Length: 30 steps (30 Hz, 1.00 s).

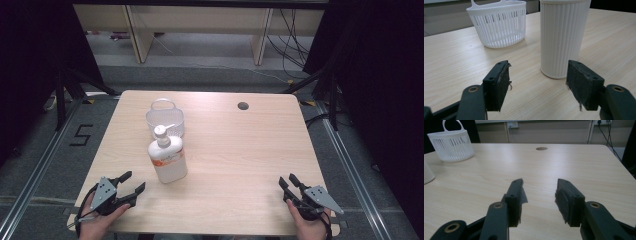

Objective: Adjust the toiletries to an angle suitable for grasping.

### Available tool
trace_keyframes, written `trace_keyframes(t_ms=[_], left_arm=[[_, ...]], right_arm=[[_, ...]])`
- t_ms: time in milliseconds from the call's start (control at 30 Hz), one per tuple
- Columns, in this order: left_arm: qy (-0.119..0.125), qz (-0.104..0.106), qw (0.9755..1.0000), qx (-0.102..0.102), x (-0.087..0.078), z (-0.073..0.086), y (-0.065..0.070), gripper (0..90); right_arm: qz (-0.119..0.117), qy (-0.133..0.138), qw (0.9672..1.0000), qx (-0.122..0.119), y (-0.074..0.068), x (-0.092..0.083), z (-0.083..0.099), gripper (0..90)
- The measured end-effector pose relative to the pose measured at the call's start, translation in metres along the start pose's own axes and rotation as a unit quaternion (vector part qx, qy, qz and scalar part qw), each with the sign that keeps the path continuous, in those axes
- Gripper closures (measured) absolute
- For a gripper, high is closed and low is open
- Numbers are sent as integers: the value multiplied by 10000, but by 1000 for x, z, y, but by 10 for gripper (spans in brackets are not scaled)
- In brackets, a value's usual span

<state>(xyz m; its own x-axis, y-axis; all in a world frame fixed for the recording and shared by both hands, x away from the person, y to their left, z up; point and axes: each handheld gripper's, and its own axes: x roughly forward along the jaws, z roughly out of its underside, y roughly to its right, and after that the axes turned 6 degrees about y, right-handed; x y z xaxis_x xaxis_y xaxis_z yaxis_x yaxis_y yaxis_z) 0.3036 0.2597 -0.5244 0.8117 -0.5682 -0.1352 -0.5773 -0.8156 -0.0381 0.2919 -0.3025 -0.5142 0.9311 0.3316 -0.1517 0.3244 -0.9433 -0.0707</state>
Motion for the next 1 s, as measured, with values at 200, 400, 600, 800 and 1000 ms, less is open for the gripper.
trace_keyframes(t_ms=[200, 400, 600, 800, 1000], left_arm=[[-28, 88, 9999, -71, -5, -2, 3, 497], [191, 240, 9994, -184, -14, -18, 10, 796], [584, 151, 9981, -147, -17, -45, 33, 895], [577, 89, 9982, -122, -6, -63, 49, 896], [472, -28, 9989, -79, 12, -71, 54, 896]], right_arm=[[-34, -167, 9997, 151, -1, 0, -1, 715], [-31, -163, 9998, 68, -3, 0, -1, 802], [88, -83, 9997, -215, -2, 2, -1, 802], [79, -121, 9999, 9, -6, 3, 0, 785], [75, -75, 9999, -108, -4, 3, -1, 775]])
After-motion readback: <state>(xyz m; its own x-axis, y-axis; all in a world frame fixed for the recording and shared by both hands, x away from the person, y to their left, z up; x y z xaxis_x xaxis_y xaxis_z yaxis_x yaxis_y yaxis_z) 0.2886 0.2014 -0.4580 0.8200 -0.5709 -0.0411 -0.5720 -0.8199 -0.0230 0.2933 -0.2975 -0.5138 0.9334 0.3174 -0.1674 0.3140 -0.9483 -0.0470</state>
